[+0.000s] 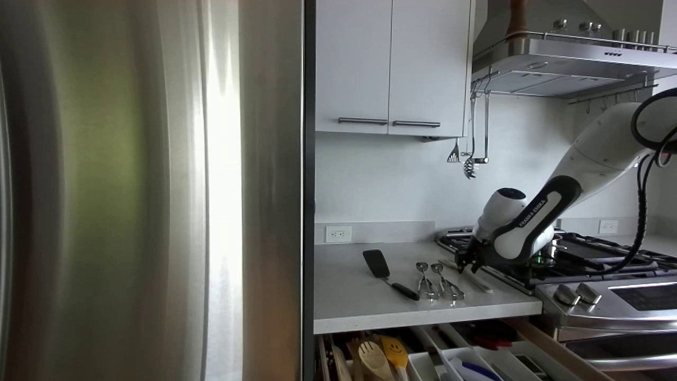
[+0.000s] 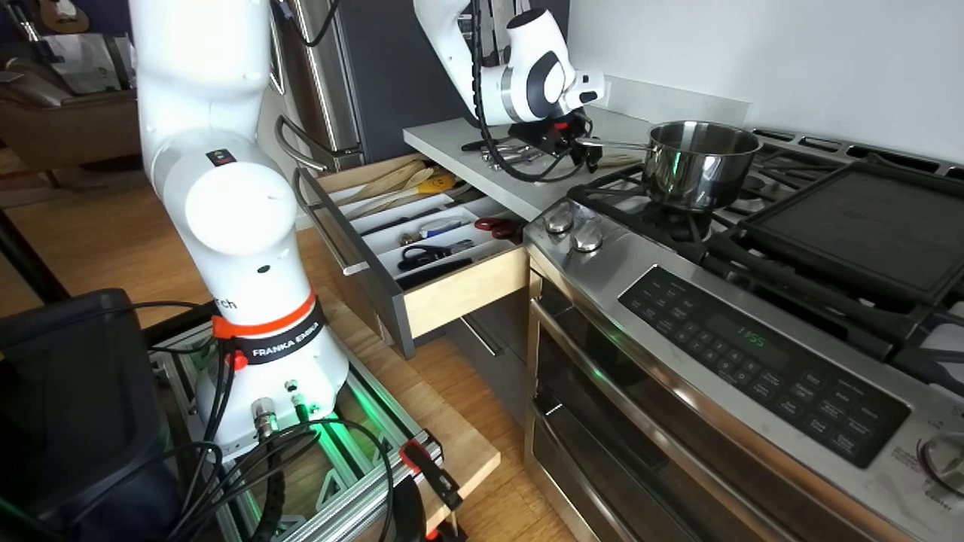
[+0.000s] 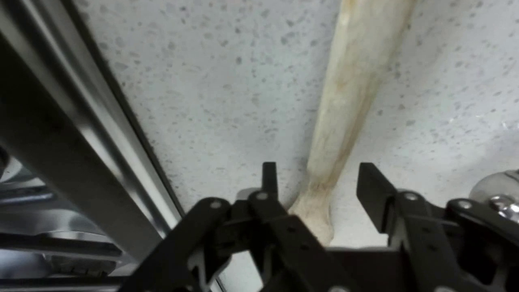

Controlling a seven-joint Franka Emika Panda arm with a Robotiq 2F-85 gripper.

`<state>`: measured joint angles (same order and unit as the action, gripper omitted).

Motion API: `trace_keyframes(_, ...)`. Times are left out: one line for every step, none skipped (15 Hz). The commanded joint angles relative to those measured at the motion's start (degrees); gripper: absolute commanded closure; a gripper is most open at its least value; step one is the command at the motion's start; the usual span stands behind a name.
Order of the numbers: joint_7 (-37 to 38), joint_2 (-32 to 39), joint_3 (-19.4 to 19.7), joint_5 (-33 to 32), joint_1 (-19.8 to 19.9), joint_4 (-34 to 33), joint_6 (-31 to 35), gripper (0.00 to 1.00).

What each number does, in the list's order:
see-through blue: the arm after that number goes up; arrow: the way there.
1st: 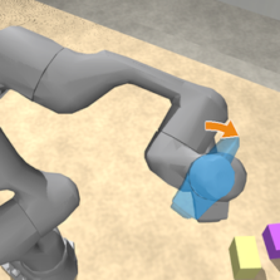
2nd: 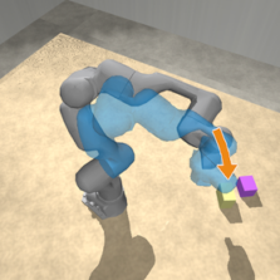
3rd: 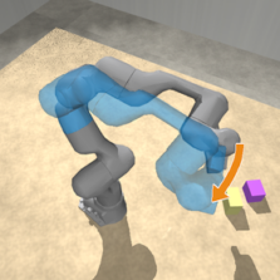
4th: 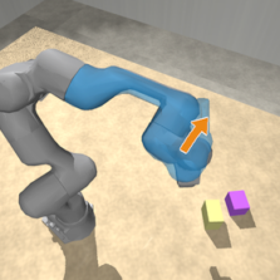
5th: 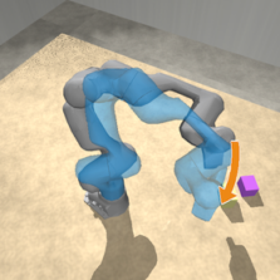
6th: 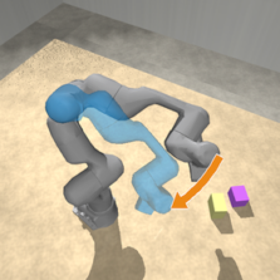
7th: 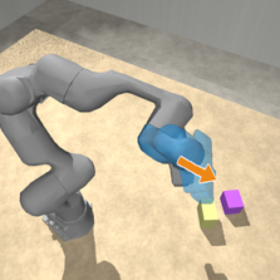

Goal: Use the wooden spatula to stir the contents in the silver pot

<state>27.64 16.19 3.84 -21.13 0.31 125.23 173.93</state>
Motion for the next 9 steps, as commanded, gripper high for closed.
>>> trace_keyframes(-3.81, -5.49, -3.32, 2.57, 2.72, 3.11, -1.20, 0.15)
trace_keyframes(-8.85, -7.58, -2.29, 8.44, 0.51, 3.95, -2.75, 0.06)
trace_keyframes(-10.93, -9.26, -3.64, 10.89, 0.92, 4.25, -4.74, 0.01)
trace_keyframes(-13.19, -11.27, -4.17, 13.38, 0.66, 4.56, -7.29, 0.00)
trace_keyframes(-14.38, -13.76, -4.36, 15.40, 0.20, 4.66, -12.18, 0.00)
trace_keyframes(-13.26, -16.07, -5.10, 14.63, 1.01, 4.44, -17.72, 0.00)
trace_keyframes(-12.93, -18.16, -3.42, 14.60, -0.45, 5.16, -22.51, 0.00)
trace_keyframes(-10.79, -20.20, -3.20, 12.19, -0.26, 5.44, -27.76, 0.00)
trace_keyframes(-11.12, -22.57, -3.50, 12.53, 0.23, 5.17, -33.23, 0.00)
